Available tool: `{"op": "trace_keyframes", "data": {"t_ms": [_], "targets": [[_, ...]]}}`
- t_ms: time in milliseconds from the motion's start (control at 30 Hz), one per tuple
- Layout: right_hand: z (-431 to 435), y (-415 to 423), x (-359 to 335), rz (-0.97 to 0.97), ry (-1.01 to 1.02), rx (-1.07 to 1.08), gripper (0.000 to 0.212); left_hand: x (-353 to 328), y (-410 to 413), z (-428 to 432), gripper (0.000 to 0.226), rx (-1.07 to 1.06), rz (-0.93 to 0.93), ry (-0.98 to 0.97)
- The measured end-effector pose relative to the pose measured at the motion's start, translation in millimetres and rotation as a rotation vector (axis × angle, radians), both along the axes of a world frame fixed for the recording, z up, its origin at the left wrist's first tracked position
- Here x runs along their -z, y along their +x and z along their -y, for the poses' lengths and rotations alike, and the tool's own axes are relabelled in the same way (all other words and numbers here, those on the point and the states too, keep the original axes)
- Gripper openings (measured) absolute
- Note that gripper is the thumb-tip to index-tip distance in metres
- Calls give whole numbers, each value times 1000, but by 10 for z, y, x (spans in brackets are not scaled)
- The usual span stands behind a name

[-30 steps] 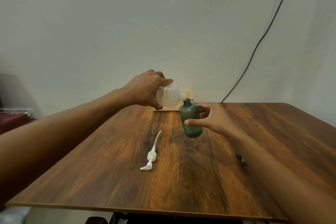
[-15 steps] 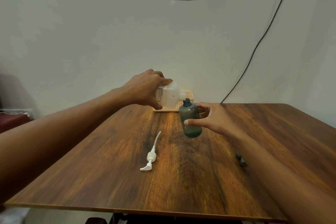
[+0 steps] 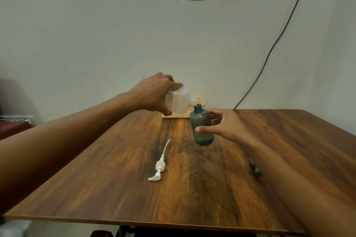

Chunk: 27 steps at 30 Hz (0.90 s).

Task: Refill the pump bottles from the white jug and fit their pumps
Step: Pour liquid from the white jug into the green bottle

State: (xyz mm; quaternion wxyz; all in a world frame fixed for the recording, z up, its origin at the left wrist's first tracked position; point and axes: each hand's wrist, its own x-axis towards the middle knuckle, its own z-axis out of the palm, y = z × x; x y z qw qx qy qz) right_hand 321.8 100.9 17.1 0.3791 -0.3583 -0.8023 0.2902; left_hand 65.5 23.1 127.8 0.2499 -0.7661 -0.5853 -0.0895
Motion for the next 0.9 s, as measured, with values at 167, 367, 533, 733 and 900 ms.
{"op": "trace_keyframes", "data": {"t_ms": [167,367,533,733,900], "targets": [[-1,0,-14,-2,-2,-7,67,-12,4,-5,102,-3,-5,1],[9,12,-28,-8,-4,-15,70,-17,-3,-19,104,-5,-8,10],[6,2,-42,-10,-5,-22,68,-29,-13,-14,104,-6,-12,17],[-4,8,-26,-11,-5,-25,70,-43,3,-4,103,-12,-25,12],[-17,3,-18,-10,1,-28,71,-60,17,17,104,-23,-39,10]]}}
